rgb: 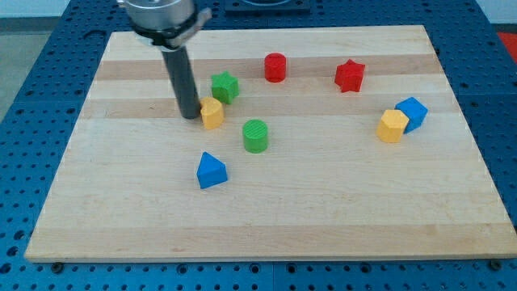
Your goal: Slide the yellow heart slightly right
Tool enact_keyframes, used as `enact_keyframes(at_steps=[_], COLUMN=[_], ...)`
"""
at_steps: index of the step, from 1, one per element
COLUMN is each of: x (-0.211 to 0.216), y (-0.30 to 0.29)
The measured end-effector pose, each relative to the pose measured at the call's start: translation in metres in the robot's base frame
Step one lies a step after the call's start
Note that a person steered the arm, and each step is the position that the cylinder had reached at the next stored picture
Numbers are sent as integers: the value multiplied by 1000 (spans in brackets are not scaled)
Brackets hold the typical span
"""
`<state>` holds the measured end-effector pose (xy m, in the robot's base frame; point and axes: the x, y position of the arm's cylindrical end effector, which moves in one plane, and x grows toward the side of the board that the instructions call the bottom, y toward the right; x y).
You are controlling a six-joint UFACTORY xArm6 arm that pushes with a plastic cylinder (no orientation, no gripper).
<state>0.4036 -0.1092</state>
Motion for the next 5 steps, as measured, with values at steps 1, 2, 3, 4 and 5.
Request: enact_keyframes(at_steps=[1, 2, 3, 4, 5], x=[12, 22, 23, 23, 23], y=[38, 74, 85, 115, 149])
